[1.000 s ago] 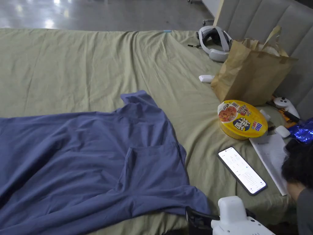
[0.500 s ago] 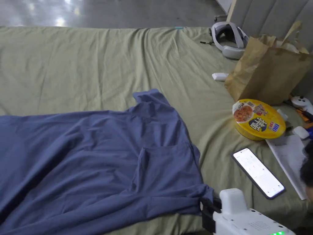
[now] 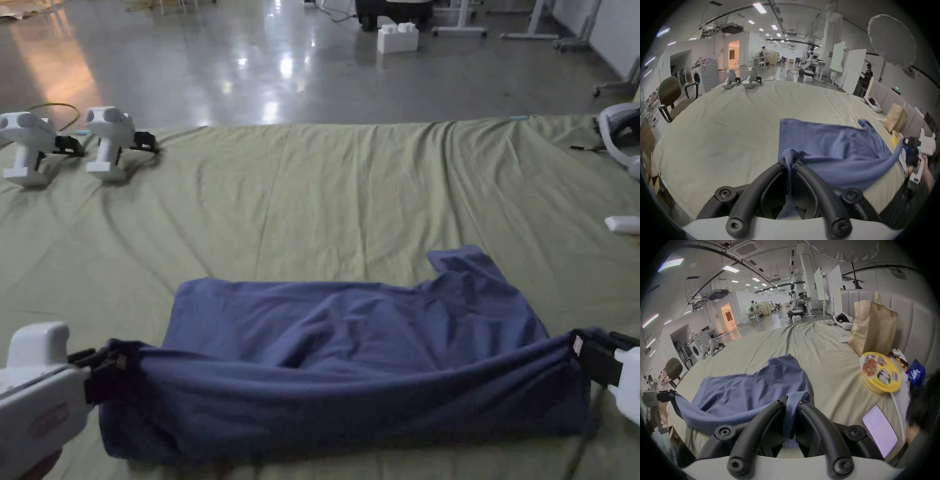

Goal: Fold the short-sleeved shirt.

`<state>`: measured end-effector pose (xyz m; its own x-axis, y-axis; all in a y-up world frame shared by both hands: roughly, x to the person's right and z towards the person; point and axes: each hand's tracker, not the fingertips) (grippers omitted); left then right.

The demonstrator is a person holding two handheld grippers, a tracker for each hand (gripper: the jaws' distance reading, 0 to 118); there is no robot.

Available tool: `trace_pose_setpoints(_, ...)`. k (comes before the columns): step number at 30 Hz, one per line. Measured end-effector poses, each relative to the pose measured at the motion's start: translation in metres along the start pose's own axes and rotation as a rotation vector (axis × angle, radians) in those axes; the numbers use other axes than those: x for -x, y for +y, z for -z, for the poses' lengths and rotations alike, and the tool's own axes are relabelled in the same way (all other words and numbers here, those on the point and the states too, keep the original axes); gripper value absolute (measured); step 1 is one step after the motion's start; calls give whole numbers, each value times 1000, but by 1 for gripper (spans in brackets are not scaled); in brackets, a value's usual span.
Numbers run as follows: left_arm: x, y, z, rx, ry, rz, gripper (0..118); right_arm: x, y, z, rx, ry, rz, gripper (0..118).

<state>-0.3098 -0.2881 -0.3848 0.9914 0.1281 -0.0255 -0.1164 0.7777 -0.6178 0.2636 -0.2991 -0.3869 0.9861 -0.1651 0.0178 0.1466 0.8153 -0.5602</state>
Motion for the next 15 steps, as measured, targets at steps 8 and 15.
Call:
trace_pose_setpoints(8,4,25,119,156,51,-26,7,7,5,113,216,-111,-10,9)
trace_pose_setpoints(15,18,20,135,178,19,-27,105,-15,-9,129,260,-97,31,78)
